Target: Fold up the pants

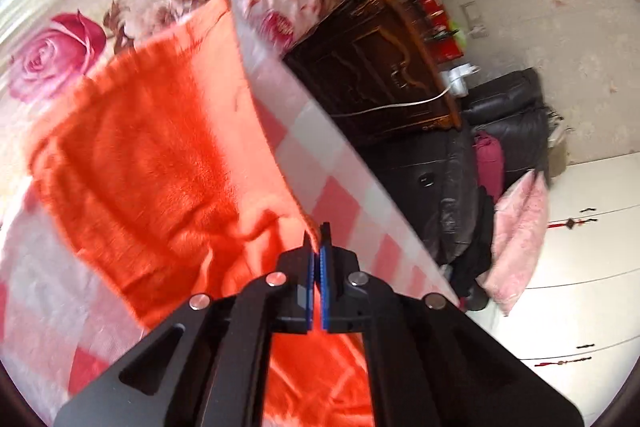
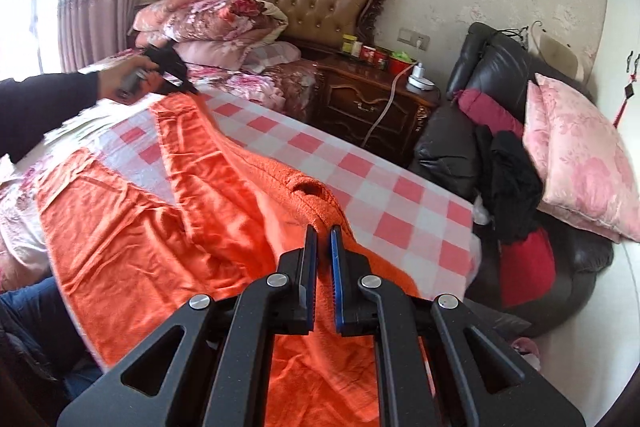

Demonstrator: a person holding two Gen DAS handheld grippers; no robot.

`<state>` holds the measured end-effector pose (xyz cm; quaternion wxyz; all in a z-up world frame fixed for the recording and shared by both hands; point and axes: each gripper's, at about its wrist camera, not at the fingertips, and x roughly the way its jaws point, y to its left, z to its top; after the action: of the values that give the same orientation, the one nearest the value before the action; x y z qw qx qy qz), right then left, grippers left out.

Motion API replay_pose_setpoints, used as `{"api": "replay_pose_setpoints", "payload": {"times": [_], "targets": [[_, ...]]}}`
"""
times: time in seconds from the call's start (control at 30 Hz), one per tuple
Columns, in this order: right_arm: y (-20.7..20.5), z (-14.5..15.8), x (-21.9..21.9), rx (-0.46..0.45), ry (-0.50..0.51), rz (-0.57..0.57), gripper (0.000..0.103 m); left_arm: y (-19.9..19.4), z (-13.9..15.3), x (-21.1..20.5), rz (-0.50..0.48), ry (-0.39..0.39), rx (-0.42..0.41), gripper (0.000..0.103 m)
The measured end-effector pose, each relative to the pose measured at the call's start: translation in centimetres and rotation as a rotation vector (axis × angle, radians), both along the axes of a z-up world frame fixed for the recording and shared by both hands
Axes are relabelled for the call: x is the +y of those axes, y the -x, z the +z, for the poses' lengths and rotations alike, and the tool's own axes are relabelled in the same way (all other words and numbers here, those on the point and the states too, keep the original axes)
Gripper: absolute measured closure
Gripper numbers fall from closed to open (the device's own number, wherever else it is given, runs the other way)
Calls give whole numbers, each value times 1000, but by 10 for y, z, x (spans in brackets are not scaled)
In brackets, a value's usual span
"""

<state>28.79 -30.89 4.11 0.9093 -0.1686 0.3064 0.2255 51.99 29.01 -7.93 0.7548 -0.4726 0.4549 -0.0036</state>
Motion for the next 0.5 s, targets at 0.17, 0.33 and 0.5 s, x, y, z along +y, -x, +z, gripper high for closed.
{"api": "replay_pose_setpoints", "payload": {"times": [0.17,0.33,0.5], "targets": [[-7,4,-16,-22,-1,-61,95,133,53,5,25,3,-142,102],[57,-23,-33,74,-67,-108,95,317,17,-13,22,-15,-131,102],[106,-104,-77,397,-343,-302,94,406,-66,-26,67,13,-9,102]]}}
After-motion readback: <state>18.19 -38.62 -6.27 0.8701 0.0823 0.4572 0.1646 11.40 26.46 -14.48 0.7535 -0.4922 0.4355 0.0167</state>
